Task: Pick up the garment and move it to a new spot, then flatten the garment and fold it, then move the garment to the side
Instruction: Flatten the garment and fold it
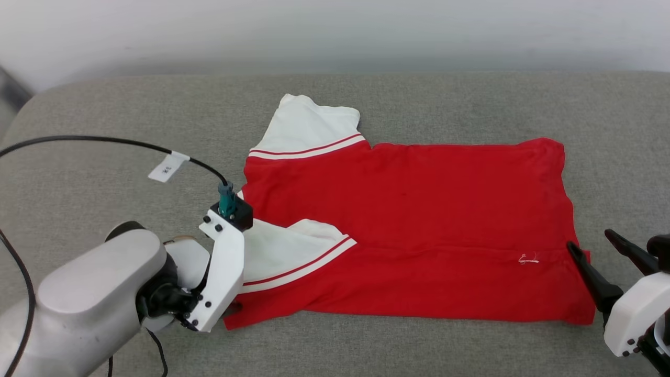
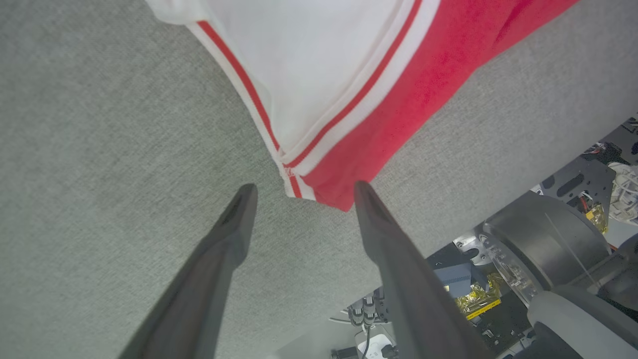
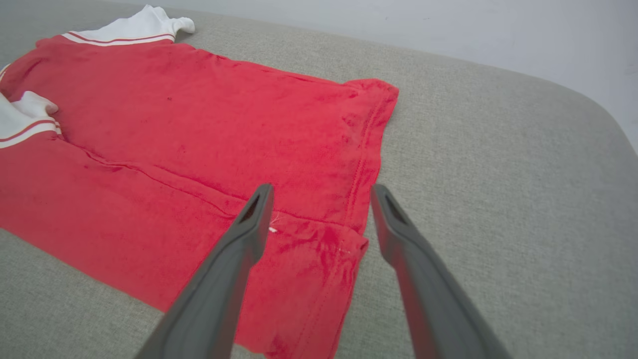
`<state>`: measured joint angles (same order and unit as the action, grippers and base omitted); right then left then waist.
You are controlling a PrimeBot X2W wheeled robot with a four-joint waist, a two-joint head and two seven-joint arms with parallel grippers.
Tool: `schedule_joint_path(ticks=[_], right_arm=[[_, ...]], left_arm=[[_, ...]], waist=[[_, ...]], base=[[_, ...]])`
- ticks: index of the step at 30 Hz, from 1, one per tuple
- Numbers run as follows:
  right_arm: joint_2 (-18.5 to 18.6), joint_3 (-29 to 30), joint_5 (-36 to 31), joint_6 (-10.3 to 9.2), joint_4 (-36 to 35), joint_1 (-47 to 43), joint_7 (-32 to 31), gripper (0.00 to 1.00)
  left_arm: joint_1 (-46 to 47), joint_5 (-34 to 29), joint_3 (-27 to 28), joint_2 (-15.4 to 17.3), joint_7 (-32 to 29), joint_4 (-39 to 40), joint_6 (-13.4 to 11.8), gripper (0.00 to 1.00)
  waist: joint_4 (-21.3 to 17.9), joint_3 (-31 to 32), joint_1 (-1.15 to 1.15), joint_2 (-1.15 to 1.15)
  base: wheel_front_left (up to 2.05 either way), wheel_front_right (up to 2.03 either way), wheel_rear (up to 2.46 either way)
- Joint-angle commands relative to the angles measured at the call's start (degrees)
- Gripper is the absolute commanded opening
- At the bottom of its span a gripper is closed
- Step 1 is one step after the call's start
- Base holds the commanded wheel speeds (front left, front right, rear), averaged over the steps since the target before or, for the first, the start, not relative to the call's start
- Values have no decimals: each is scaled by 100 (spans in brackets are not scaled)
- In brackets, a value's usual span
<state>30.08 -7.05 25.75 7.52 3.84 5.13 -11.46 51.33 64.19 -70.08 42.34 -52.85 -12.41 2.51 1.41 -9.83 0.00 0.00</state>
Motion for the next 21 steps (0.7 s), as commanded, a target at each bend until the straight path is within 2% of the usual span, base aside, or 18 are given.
schedule_joint_path(ticks=[1, 11, 12, 13, 14, 17, 21], right_arm=[[-42, -22, 21, -6, 21, 94, 21, 100], [4, -285, 99, -6, 180, 412, 18, 100], [40, -300, 106, -6, 184, 451, 5, 100], [85, -319, 106, -6, 179, 479, -11, 100], [125, -334, 111, -6, 173, 494, -32, 100], [302, -407, 157, -6, 98, 580, -149, 100], [788, -564, 295, -6, -89, 731, -643, 100]], left_arm=[[-89, -26, -23, -38, -2, -19, -7, 100], [-437, -269, -196, -205, 162, -543, 180, 100], [-454, -276, -208, -219, 184, -593, 197, 56], [-471, -279, -213, -233, 209, -638, 225, 25], [-490, -268, -215, -247, 230, -669, 231, 0], [-536, -192, -203, -299, 290, -698, 300, 0], [-481, -158, -181, -269, 385, -648, 360, 0]], waist=[[-48, -55, 0, 0], [-210, -341, 0, 0], [-214, -339, 0, 0], [-218, -329, 0, 0], [-216, -305, 0, 0], [-201, -214, 0, 0], [-162, -79, 0, 0]], base=[[0, 0, 0], [0, 0, 0], [0, 0, 0], [0, 0, 0], [0, 0, 0], [0, 0, 0], [0, 0, 0]])
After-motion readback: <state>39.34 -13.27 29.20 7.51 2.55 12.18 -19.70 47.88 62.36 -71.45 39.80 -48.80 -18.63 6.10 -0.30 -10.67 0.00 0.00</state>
